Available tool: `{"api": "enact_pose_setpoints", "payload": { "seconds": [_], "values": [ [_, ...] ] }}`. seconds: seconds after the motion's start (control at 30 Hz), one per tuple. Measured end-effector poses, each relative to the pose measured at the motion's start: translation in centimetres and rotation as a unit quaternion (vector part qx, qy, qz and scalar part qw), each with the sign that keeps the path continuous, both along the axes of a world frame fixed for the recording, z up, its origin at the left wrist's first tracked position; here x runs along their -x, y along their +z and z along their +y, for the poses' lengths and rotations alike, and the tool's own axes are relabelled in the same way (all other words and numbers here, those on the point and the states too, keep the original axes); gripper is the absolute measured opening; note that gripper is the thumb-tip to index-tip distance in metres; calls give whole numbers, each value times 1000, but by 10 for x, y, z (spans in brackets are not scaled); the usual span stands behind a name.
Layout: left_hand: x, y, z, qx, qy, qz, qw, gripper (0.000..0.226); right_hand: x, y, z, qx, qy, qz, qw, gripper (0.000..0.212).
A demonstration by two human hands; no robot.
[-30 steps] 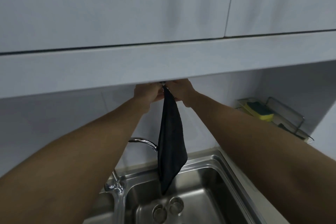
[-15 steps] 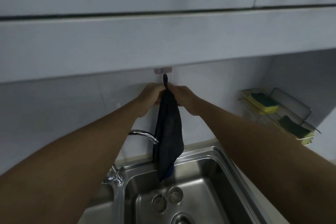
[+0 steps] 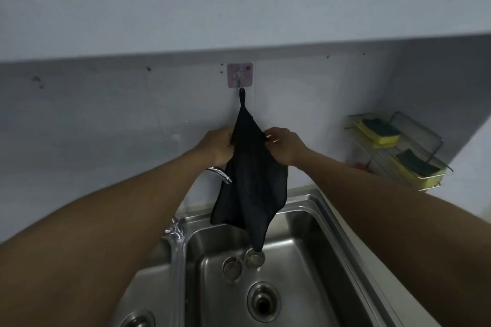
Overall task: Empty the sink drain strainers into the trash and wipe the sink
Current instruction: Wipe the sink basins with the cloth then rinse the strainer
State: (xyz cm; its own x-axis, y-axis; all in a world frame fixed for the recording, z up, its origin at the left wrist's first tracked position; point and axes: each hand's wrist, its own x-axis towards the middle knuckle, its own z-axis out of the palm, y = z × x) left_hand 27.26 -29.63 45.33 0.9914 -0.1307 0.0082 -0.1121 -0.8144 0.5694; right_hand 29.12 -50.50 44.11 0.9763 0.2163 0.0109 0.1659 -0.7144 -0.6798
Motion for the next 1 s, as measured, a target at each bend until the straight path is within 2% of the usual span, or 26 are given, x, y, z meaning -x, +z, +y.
{"api": "enact_pose_setpoints", "payload": {
  "seconds": [0.17, 0.37, 0.47, 0.57, 0.87, 1.0],
  "values": [
    [34, -6, -8, -8, 8, -4, 1000, 48, 31, -14, -12, 2, 1, -39, 999, 53],
    [86, -40, -22, 27, 6, -34, 999, 41, 75, -48, -22, 75, 15, -68, 995, 62],
    [107, -66, -27, 53, 47, -7, 997, 41, 90, -76, -28, 110, 29, -43, 993, 64],
    [122, -95, -25, 35, 75, 26, 996, 42, 102, -109, -30, 110, 30, -19, 993, 63],
    [157, -201, -20, 13, 153, 103, 983, 18, 133, -214, -24, 108, 46, 48, 992, 50],
    [155, -254, -14, -1, 160, 137, 978, 35, 138, -263, -13, 102, 53, 69, 991, 36]
  ]
}}
